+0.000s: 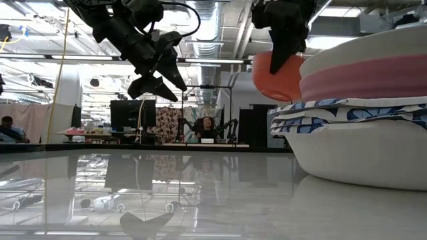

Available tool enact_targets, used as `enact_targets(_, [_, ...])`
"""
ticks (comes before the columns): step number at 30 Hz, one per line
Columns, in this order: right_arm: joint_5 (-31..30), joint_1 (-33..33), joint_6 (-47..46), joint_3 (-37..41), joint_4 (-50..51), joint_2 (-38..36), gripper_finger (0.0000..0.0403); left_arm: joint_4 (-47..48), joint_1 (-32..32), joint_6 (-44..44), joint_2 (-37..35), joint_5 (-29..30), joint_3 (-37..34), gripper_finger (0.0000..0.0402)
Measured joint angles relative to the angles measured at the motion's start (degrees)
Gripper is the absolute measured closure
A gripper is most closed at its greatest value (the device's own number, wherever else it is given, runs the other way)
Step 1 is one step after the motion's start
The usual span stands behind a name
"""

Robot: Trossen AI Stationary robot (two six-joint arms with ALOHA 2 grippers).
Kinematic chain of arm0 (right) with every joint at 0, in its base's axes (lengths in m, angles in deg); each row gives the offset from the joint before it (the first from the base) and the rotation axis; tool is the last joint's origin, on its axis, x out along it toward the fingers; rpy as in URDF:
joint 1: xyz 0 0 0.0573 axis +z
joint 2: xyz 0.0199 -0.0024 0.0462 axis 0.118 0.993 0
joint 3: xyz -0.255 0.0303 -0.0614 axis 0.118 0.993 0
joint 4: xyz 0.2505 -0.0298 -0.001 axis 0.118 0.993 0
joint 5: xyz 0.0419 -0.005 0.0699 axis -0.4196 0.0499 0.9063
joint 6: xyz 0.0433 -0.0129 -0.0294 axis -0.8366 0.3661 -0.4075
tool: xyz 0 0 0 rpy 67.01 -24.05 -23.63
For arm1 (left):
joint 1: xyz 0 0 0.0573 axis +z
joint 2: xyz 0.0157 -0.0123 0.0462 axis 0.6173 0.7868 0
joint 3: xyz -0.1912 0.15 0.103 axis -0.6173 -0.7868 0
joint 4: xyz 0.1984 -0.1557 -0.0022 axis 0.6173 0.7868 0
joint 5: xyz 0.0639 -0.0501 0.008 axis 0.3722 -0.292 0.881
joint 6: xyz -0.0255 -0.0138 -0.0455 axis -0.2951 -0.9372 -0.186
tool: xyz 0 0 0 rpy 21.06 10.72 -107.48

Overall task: Nest bowls inside each other
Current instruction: Stack the orange bowl on top of the white bowl

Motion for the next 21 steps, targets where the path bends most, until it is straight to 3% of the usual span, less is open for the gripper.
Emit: enact_targets(21, [-1.4, 12.07, -10.18, 0.0, -6.0, 0.0, 0.0393, 0.01, 0.02, -5.39, 0.0, 4.48, 0.0, 0.0223])
